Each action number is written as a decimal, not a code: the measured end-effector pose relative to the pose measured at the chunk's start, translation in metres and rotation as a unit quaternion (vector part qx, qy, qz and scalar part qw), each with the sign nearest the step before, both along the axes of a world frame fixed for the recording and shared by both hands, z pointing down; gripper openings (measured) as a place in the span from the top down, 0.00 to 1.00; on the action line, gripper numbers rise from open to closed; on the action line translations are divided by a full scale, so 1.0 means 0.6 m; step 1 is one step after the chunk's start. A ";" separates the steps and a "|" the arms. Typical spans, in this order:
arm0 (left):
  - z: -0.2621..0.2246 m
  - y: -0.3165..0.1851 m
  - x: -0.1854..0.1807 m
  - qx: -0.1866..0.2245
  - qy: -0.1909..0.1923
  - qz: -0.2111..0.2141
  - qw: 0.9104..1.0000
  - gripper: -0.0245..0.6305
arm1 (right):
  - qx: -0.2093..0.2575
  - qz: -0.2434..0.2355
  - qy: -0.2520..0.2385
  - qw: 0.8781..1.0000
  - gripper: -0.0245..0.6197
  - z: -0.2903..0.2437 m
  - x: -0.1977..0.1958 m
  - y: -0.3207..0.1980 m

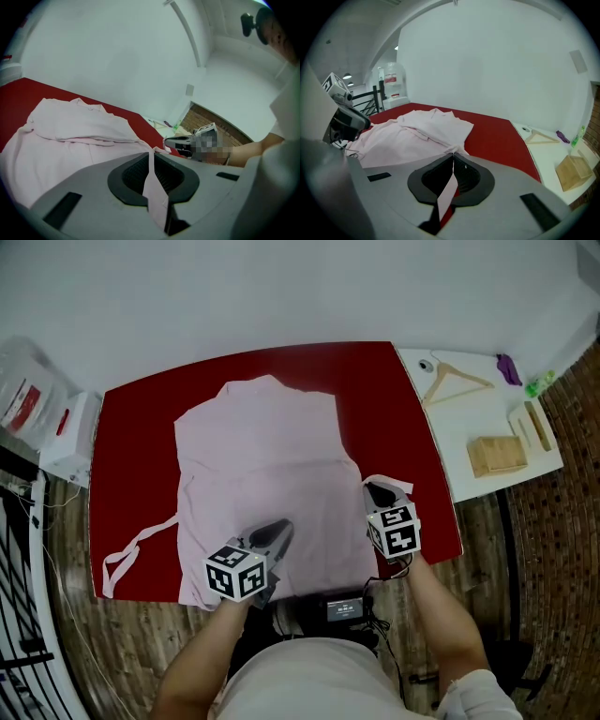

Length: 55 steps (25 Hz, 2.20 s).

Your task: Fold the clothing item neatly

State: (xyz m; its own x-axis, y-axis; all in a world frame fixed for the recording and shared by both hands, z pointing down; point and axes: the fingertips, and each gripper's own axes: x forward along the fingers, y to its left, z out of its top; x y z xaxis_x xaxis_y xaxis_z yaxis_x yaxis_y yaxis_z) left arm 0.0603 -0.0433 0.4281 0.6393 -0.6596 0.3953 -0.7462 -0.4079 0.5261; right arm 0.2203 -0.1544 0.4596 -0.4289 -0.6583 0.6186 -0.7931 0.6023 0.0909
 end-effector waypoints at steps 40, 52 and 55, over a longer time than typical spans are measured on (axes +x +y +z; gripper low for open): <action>0.004 -0.104 0.154 -0.020 0.111 0.169 0.979 0.91 | 0.022 -0.130 -0.061 0.989 0.93 -0.026 -0.112 0.089; 0.004 -0.090 0.130 -0.021 0.119 0.171 0.978 0.82 | 0.041 -0.164 -0.034 0.985 0.93 -0.022 -0.147 0.107; 0.013 -0.087 0.119 -0.047 0.131 0.163 0.977 0.83 | 0.041 -0.173 -0.033 0.983 0.93 -0.020 -0.156 0.115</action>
State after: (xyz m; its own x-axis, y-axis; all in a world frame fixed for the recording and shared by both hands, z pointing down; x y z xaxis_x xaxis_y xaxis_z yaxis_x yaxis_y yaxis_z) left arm 0.1318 -0.0953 0.4358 0.8966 -0.3726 0.2393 -0.4195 -0.5416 0.7285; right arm 0.1266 -0.0855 0.4476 -0.6735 -0.5128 0.5324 -0.5477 0.8299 0.1064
